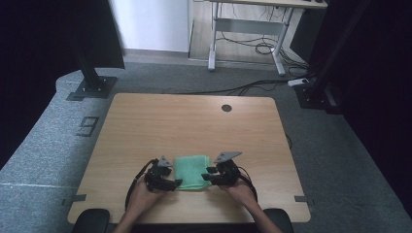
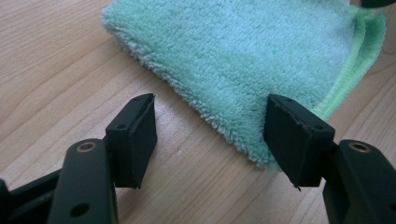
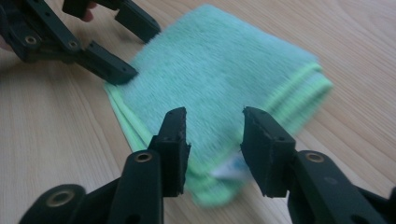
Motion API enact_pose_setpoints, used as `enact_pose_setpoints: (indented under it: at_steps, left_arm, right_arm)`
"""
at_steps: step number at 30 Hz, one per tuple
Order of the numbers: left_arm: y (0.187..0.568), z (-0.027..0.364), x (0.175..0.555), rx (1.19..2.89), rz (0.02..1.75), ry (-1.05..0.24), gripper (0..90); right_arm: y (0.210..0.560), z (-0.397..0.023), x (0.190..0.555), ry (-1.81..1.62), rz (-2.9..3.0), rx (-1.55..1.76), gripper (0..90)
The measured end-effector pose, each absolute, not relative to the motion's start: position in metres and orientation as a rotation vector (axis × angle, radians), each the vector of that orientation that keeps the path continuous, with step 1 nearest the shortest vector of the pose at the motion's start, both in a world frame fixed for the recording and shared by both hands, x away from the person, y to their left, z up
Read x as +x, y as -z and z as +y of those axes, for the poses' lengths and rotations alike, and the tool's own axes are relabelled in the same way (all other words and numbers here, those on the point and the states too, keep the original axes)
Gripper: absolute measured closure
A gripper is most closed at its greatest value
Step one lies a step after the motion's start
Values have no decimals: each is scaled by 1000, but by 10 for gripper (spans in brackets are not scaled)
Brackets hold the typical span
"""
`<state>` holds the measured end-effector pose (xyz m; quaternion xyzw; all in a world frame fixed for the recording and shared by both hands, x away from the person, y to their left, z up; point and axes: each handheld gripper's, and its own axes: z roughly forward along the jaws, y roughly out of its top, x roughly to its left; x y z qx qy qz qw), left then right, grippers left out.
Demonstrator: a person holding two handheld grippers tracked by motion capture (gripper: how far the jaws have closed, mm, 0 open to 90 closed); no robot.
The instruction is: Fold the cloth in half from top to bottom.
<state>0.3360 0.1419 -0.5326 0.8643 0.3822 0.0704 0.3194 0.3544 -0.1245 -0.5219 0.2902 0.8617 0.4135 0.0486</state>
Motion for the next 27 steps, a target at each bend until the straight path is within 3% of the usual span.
enact_pose_setpoints:
  at_steps: [4, 9, 19, 27]
  left_arm:
    - [533, 141, 335, 2281, 999, -205, 354]
    - [533, 140, 335, 2282, 996, -222, 355]
    - [530, 144, 335, 2249, 984, -208, 343]
    - [519, 157, 339, 2189, 984, -251, 325]
  right_arm:
    - [529, -115, 353, -1134, 2626, 856, 548]
    - [537, -134, 340, -1084, 2605, 872, 448]
    - [536, -149, 339, -1085, 2589, 898, 403]
    - [524, -150, 348, -1158, 2517, 919, 297]
